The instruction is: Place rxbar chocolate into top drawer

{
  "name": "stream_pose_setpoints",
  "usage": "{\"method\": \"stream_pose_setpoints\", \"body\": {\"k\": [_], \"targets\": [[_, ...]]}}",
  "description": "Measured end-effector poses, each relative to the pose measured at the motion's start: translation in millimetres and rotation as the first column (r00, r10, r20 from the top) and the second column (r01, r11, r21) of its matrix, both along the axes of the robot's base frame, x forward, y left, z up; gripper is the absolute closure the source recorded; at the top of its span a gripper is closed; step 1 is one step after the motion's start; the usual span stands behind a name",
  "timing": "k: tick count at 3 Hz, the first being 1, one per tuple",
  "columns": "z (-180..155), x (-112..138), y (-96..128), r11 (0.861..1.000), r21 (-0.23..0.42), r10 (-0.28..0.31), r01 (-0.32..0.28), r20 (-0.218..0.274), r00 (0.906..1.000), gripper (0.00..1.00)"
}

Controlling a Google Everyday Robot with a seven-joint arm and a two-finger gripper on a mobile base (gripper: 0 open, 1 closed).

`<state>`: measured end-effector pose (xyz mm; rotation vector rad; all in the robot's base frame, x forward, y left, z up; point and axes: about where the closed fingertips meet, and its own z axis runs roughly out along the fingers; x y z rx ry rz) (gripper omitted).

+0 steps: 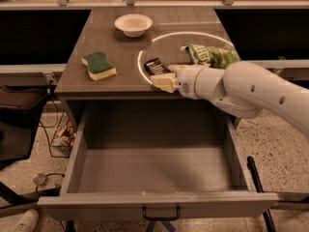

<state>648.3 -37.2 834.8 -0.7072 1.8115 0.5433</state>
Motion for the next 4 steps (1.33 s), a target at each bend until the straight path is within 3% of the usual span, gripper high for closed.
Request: {"method": "stream_pose_setpoints", "body": {"k": [2, 4], "targets": [[1.1, -0.6, 4.3, 1.000, 0.000, 0.007, -0.007, 0.002, 1.0000, 0.96], [6.3, 0.4, 6.7, 1.000, 0.004, 0.018, -0.018, 0.013, 0.9998, 1.00]]}}
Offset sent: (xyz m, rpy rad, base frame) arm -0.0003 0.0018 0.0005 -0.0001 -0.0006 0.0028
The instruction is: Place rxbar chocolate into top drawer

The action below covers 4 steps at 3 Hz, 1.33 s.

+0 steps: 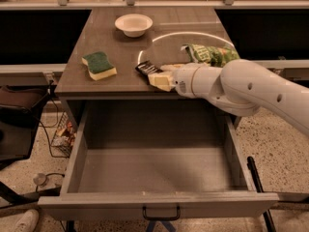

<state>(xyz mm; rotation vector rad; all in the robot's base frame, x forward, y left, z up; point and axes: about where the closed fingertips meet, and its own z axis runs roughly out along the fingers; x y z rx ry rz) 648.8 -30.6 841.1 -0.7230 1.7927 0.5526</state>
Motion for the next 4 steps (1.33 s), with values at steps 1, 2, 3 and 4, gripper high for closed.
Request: {"method": "stream_pose_setpoints", "body": {"k": [1, 2, 3, 4], "targets": [[38, -1, -17, 0.999, -0.041, 0.016, -0.014, 0.048, 0.9987, 1.00], [64, -10, -35, 0.997, -0.066, 0.037, -0.032, 0.078, 0.9963, 1.00], [61, -62, -41, 0.991, -0.068, 0.125, -0.119, 0.104, 0.9866, 1.00], [50, -104, -36, 0.961, -0.087, 0.271, -0.261, 0.127, 0.9543, 1.00]]}}
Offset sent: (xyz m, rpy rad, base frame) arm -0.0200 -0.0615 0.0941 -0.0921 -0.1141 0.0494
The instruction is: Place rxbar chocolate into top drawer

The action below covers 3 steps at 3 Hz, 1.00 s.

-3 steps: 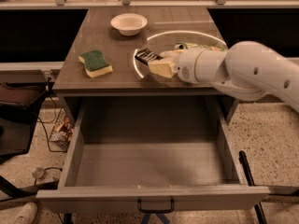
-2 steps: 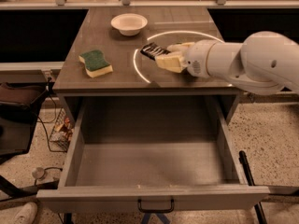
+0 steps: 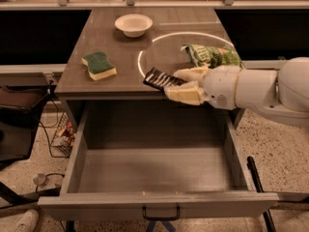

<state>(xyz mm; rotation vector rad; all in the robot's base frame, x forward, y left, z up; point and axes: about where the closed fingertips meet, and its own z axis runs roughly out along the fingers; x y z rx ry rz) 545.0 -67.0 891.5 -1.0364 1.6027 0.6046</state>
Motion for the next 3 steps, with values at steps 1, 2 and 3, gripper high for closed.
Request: {"method": "stream_pose_setpoints", "body": {"k": [1, 2, 3], "targets": [[-7, -38, 9, 0.984, -0.037, 0.173, -0.173, 0.003, 0.9849, 1.00], [-64, -58, 17, 0.948, -0.158, 0.255, -0.275, -0.139, 0.9569, 1.00], [-117, -55, 22, 0.945, -0.166, 0.222, -0.283, -0.312, 0.9238, 1.00]]}}
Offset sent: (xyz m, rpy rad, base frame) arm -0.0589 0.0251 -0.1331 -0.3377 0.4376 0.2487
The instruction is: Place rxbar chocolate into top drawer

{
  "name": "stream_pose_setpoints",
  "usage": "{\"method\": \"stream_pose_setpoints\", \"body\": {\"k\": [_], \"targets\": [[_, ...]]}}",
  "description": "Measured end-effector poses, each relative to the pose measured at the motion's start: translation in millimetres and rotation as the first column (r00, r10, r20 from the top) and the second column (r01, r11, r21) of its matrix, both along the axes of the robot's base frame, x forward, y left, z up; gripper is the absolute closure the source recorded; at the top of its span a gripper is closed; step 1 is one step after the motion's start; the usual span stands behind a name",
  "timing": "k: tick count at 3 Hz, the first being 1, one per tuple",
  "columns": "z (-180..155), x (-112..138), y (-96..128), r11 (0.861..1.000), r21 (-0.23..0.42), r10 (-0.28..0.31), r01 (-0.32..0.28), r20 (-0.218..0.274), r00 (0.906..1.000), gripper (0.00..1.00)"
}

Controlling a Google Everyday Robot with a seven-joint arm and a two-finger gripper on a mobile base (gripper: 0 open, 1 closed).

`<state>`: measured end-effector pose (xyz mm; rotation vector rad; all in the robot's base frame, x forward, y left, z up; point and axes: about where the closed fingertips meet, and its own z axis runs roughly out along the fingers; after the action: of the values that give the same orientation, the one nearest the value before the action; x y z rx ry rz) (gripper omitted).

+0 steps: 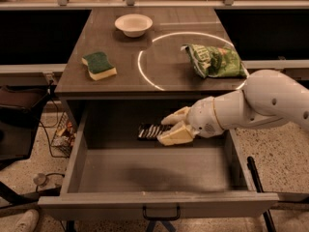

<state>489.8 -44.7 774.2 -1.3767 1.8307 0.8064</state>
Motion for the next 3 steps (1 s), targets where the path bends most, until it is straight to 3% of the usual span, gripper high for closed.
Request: {"method": "stream_pose_setpoints", "body": {"k": [1, 2, 3], "targets": [[-50, 3, -4, 0.998, -0.031, -0.057, 0.055, -0.071, 0.9959, 1.00], [-104, 6, -14, 0.988, -0.094, -0.131, 0.126, -0.049, 0.9902, 1.00], [-139, 9, -30, 0.966, -0.162, -0.209, 0.200, -0.038, 0.9772, 1.00]]}}
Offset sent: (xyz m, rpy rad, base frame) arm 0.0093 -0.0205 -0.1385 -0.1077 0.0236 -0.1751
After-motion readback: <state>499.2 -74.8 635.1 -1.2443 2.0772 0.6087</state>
